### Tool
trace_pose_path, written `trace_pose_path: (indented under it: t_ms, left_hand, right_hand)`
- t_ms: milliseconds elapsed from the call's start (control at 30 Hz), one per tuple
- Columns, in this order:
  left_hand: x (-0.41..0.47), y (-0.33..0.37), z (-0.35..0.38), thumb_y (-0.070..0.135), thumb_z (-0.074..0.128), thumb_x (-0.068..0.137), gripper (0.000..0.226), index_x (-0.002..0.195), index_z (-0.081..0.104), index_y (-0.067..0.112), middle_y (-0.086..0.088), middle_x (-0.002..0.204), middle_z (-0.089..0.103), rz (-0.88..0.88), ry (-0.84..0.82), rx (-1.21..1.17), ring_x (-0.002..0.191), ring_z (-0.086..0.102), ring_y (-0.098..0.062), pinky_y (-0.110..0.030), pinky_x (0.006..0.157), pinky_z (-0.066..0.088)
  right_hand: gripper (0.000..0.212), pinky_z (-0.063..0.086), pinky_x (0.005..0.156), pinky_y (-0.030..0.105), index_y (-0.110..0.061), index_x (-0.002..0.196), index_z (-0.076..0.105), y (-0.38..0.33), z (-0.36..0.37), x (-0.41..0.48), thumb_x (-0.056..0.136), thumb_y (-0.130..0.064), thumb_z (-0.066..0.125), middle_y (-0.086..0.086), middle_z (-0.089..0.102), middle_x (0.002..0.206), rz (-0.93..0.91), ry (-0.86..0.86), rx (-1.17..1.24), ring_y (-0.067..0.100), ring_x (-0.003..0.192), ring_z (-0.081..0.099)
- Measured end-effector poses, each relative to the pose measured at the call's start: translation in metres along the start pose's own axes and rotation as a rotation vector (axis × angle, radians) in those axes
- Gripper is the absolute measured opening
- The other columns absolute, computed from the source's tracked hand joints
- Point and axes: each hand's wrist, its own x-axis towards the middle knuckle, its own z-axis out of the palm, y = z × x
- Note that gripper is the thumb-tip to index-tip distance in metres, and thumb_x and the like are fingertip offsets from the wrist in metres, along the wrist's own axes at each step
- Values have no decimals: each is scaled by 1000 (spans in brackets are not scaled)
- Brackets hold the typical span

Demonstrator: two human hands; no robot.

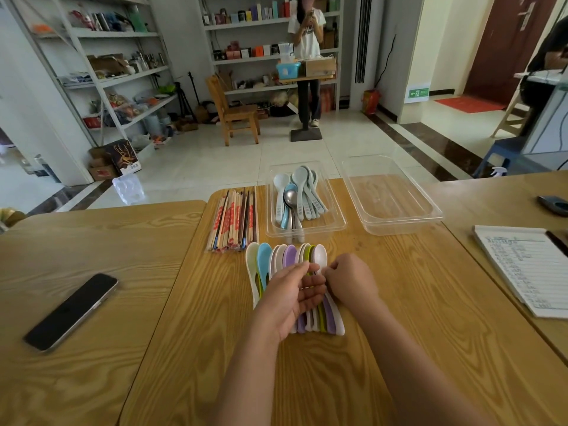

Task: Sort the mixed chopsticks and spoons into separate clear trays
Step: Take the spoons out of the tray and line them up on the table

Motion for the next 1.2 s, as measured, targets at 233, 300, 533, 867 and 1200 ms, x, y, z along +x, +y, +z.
trace_pose_path:
  t_ms: [233,300,533,867,1200]
  left_hand:
    - [3,6,-3,27,47,104,30,112,65,5,-11,88,70,15,14,-8,76,69,-18,-28,67,56]
    - [4,8,-4,27,47,104,29,109,65,5,-10,84,70,23,11,-11,74,68,-17,-27,66,57]
    - [8,17,-12,29,47,103,30,110,64,6,-9,84,70,75,4,-35,71,67,-15,-26,65,56]
    - [44,65,-22,24,47,102,30,115,63,2,-13,91,69,154,-34,3,80,66,-21,-29,69,56]
    - [112,116,-25,24,47,103,28,110,65,4,-10,86,70,121,56,34,76,65,-18,-27,68,55]
  right_hand:
    - [20,50,61,32,-14,82,65,0,0,5,90,-32,64,2,64,78,-14,-2,29,20,73,62]
    - [24,50,62,34,-11,80,65,1,-1,4,90,-33,64,2,63,73,-29,-2,38,20,68,60]
    - [31,52,62,37,-3,82,66,-2,-12,7,93,-32,62,13,70,77,-59,-14,103,22,63,59]
    - [24,46,50,23,-9,83,67,-50,-43,46,96,-28,61,2,66,66,-175,-55,152,10,52,55]
    - [16,53,55,29,-6,77,55,-124,-17,164,92,-10,57,10,65,77,-179,-9,-29,20,63,64]
